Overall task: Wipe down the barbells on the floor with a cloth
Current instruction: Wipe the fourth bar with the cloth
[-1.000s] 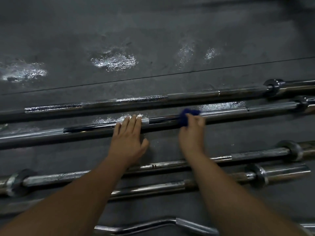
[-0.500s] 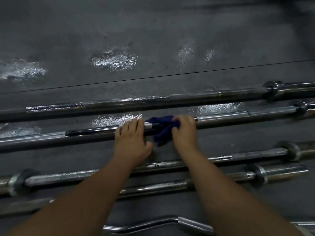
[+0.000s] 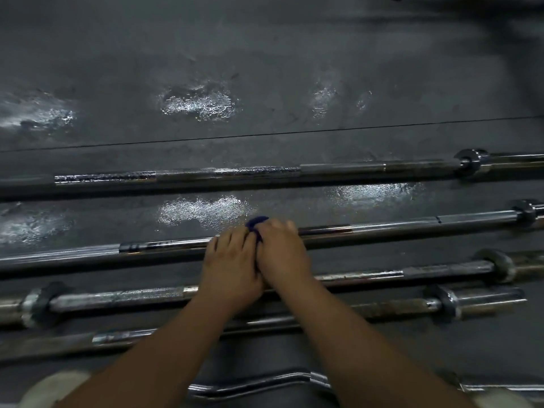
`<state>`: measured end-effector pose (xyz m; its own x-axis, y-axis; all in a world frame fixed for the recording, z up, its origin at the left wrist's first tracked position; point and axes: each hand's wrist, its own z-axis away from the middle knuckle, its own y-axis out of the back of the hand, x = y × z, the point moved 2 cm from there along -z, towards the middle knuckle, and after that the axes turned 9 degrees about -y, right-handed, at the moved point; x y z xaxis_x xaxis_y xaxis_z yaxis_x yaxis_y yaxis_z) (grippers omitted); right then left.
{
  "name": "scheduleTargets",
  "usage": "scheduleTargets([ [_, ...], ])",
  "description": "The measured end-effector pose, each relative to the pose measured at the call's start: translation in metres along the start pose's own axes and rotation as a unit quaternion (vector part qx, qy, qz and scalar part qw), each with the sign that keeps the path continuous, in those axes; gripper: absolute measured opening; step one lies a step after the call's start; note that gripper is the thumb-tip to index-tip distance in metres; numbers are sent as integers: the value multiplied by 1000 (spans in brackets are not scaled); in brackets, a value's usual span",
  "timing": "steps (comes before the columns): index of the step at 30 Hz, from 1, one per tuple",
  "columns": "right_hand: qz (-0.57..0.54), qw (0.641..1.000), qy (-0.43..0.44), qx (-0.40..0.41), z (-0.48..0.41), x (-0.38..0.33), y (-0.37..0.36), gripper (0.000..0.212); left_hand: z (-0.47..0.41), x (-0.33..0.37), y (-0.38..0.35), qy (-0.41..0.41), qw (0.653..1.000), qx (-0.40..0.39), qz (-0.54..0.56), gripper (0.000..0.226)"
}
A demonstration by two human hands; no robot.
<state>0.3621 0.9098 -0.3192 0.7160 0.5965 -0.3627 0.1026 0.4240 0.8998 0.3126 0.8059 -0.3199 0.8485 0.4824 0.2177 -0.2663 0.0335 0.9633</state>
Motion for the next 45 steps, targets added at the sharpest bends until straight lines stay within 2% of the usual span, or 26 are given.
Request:
scheduleTargets([
  [1,23,999,20,-10,-4,4,5,25,-1,-2,0,-7,1000,4,2,66],
  [2,35,999,-12,-8,-11,20,14,24,-1,-3,0,-16,1000,-1,4,71],
  [5,62,973,-217,56,-29,95,50,28,1,0,-8,-21,999,-32,6,85],
  [6,71,962,-254,66,-28,107,55,30,2,3,-10,-13,999,-29,13,85],
  [7,74,962,-255,63,-27,104,53,30,1,4,-11,-2,1000,-19,24,83],
  [8,67,972,-217,52,-26,89,46,30,0,5,-11,8,999,-8,33,79],
  [11,71,996,-53,-6,-13,40,17,27,-3,3,-6,13,999,8,33,68],
  [12,85,996,-26,-12,-13,43,16,27,-3,3,-4,12,999,2,30,65],
  [13,99,995,-29,-5,-16,56,22,29,-3,3,-3,13,1000,-4,27,63],
  [16,114,985,-116,64,-16,112,37,39,-2,6,-3,18,1000,-11,17,60],
  [21,45,968,-217,115,3,116,38,26,0,11,-7,29,998,-15,50,49],
  [23,28,977,-190,90,3,91,30,26,0,15,-11,29,997,-8,71,42],
  [26,61,998,-28,-4,3,36,6,35,1,16,-15,15,997,18,78,34],
  [27,69,997,-5,-37,-3,30,5,36,1,13,-15,4,997,11,76,36],
  [30,119,988,-56,-85,-26,67,21,41,2,7,-13,-19,997,-23,69,48],
  [32,141,979,-133,-69,-34,95,32,46,4,8,-14,-26,997,-20,70,53],
  [34,137,979,-139,-59,-30,85,31,44,6,12,-18,-26,997,-6,69,56],
  [37,102,994,-25,-32,0,41,10,31,8,14,-23,-15,998,-12,67,72],
  [38,104,994,14,-20,11,38,4,30,8,13,-24,-14,997,-18,70,77],
  [40,107,993,37,14,18,59,7,35,8,9,-24,-18,996,-35,78,83],
  [41,117,992,26,36,18,78,13,38,9,8,-25,-21,996,-42,76,85],
  [45,126,977,-108,132,17,151,45,37,0,4,-24,-29,996,-58,63,86],
])
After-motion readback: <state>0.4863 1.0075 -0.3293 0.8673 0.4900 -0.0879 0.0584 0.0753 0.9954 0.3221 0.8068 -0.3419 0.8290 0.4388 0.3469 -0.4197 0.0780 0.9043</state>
